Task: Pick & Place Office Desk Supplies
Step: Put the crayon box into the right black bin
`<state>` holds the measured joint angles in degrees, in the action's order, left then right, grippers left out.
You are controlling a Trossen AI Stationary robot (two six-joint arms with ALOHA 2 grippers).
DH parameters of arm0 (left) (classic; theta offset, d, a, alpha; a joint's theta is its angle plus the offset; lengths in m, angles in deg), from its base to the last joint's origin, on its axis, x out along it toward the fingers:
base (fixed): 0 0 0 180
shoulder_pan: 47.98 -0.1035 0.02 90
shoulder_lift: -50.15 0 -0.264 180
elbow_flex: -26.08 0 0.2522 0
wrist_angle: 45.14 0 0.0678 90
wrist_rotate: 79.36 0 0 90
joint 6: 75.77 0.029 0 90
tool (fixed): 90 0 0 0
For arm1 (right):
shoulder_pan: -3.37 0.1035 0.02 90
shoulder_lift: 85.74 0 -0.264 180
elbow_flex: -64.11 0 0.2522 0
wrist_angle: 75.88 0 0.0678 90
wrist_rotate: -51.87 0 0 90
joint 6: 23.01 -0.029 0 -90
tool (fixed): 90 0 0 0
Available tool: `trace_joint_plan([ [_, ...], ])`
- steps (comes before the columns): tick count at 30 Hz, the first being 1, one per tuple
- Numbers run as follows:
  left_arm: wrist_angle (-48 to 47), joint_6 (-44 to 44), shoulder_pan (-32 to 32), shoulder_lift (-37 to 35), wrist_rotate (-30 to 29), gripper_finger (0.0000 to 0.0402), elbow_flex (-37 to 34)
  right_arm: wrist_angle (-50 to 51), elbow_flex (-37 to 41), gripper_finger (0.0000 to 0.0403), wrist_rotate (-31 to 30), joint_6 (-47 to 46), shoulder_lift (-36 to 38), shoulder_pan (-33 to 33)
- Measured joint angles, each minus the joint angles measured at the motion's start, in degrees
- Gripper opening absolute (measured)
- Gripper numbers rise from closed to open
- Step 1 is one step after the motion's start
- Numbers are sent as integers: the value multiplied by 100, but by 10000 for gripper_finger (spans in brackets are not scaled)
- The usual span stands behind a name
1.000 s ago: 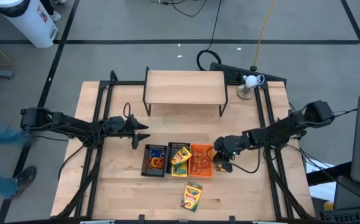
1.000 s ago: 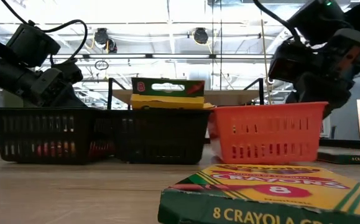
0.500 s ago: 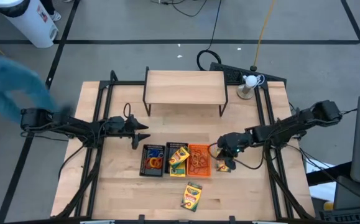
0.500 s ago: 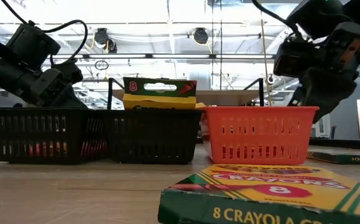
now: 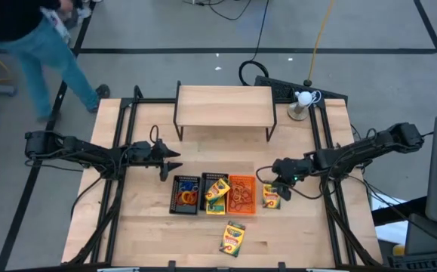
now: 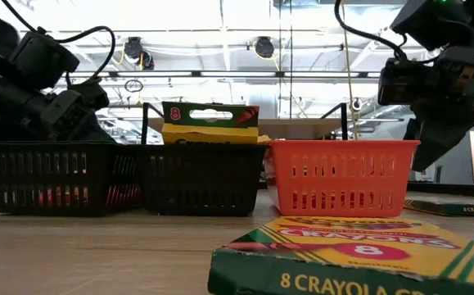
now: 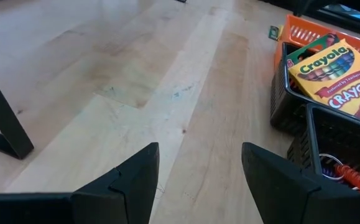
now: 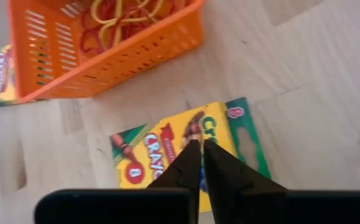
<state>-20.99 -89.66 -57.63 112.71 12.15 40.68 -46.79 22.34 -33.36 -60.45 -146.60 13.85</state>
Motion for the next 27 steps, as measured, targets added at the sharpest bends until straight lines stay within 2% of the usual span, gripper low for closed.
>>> trace_joint_plan([
  [11, -7, 111, 3, 0, 10, 230, 0, -29, 0, 130, 110, 125, 0, 0],
  [15, -7, 111, 4, 0, 10, 230, 0, -52, 86, 162, 94, 301, 0, -2],
  [20, -7, 56, 5, 0, 7, 230, 0, -42, 360, 173, -95, 298, -2, -42],
  [27, -7, -42, 4, -2, -6, 230, 0, -54, 476, 161, -347, 332, -2, -42],
])
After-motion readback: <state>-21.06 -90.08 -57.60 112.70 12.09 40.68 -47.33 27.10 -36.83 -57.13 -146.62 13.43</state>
